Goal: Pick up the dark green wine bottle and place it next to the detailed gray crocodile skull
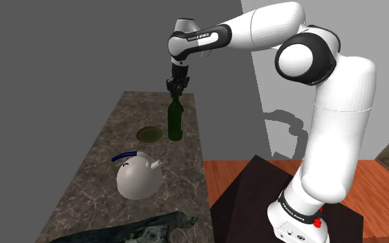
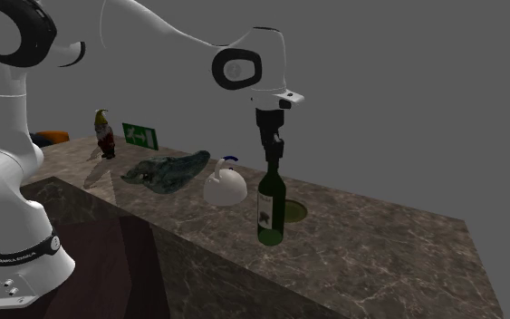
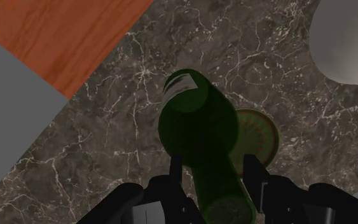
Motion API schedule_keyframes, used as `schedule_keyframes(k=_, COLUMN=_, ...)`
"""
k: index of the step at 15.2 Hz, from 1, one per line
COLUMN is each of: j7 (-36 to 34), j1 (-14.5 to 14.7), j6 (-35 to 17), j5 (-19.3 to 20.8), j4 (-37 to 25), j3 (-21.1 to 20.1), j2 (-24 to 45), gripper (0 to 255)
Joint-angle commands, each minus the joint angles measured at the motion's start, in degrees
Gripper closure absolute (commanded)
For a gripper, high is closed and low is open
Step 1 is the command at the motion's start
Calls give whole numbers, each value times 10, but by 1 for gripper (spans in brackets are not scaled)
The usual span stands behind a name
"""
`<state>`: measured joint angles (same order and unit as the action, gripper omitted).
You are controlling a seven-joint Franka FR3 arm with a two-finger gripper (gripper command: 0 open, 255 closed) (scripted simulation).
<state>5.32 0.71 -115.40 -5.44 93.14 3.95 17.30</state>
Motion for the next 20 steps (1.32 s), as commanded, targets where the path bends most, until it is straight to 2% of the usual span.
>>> schedule_keyframes(k=1, j7=-1, j1=0, j6=7, j5=0, j4=-6, j3=0, j2=-1, gripper=255)
schedule_keyframes(k=20, j7=-11, j1=-3, j6=153, j5=4, j4=-151, j3=2, j2=-2, gripper=255)
